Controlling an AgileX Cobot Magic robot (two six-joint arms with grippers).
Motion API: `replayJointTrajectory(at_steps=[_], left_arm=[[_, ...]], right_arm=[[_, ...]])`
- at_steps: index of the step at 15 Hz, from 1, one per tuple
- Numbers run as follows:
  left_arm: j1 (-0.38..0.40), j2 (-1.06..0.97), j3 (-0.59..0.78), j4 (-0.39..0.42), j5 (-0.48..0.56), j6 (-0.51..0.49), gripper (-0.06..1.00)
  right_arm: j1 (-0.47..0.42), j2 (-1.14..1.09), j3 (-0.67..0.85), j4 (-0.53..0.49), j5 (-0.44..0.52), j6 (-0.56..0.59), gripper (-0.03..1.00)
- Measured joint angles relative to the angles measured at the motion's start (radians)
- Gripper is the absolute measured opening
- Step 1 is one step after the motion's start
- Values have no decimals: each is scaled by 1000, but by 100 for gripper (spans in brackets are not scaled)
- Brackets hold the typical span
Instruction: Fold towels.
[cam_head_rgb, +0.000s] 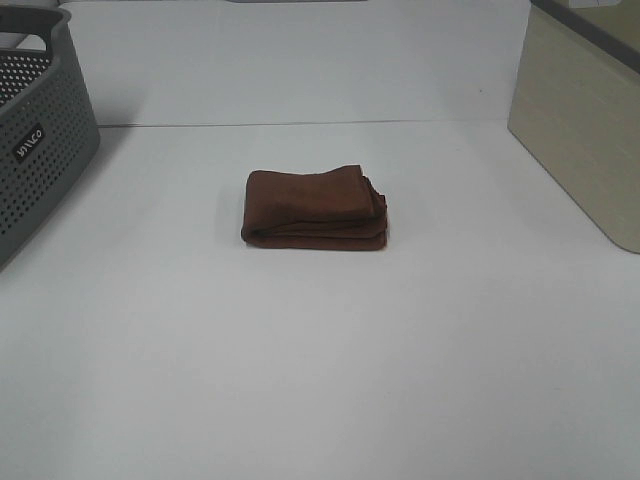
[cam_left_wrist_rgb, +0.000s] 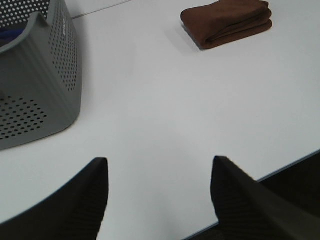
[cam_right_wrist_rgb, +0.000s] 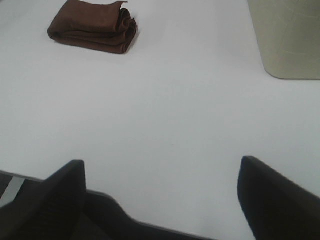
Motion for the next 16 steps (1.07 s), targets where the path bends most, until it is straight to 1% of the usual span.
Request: replayJointTrajectory(at_steps=[3,10,12,13,15,16], left_arm=[[0,0,19,-4,-5,28,58],[0,0,19,-6,-5,29,58],[13,0,19,-6,-5,29,58],[48,0,19,-6,-5,29,58],[171,0,19,-6,-5,29,58],[280,-4,19,-6,-5,29,58]], right_arm=[[0,-10,17,-1,-38,-12,78],[0,-10,17,-1,-38,-18,78],[0,-10,17,-1,-38,-18,78],[0,-10,17,-1,-38,-18,78],[0,-10,17,-1,-38,-18,78],[-1,-10,17,-1,-38,-18,78]])
